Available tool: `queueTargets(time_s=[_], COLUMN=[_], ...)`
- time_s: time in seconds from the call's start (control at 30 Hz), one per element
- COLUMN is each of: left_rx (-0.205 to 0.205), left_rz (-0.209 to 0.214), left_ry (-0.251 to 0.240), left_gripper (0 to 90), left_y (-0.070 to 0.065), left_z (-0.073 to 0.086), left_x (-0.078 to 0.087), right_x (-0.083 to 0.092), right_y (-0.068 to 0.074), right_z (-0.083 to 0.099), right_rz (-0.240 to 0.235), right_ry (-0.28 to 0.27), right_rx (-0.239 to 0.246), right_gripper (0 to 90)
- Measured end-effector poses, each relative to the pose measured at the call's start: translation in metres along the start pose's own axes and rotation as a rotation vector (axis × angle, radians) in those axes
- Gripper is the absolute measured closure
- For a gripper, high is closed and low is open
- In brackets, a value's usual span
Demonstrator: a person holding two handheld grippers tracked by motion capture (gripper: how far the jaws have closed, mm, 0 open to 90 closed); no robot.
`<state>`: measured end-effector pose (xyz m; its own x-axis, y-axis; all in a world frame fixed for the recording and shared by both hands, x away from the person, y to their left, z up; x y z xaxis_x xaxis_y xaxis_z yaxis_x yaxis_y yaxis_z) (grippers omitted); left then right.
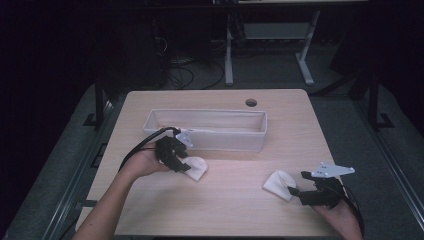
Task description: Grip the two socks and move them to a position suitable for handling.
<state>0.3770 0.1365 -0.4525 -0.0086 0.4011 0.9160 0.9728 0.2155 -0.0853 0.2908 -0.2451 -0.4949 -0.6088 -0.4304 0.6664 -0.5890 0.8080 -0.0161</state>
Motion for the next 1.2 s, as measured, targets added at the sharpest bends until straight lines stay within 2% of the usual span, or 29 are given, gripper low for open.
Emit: queueTargets(time_s=[0.4, 0.7, 0.87, 0.97, 1.2], left_rx=[-0.010, 0.001, 0.004, 0.019, 0.024], left_rz=[0.007, -0.013, -0.025, -0.016, -0.045], left_ry=[0.052, 0.095, 0.126, 0.120, 0.123], left_gripper=[46.2, 43.9, 50.1, 51.1, 55.7], left_y=[0.005, 0.011, 0.013, 0.012, 0.014], left_z=[-0.003, -0.003, -0.001, -0.001, -0.001], left_x=[-0.021, -0.037, -0.045, -0.049, -0.051], right_x=[-0.001, -0.001, 0.000, 0.000, 0.000], right_y=[0.003, 0.004, 0.004, 0.004, 0.005], right_z=[0.000, 0.000, 0.000, 0.001, 0.002], right_rz=[-0.008, -0.014, -0.015, -0.015, -0.016], right_ry=[0.004, 0.006, 0.007, 0.009, 0.014], right_rx=[0.002, 0.008, 0.010, 0.012, 0.011], right_gripper=[23.9, 24.3, 24.4, 24.4, 24.6])
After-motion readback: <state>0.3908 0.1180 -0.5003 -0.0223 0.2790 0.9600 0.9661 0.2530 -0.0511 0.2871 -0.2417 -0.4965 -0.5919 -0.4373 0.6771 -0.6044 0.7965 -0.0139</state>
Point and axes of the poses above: each handheld gripper's, and its own axes: x roughly backward along the jaws, z roughly out of its underside, y roughly to its left, the point moved 7 cm from there along -x, roughly forward along the jaws, and after that the axes turned 6 degrees about z, right-handed, at the moved point
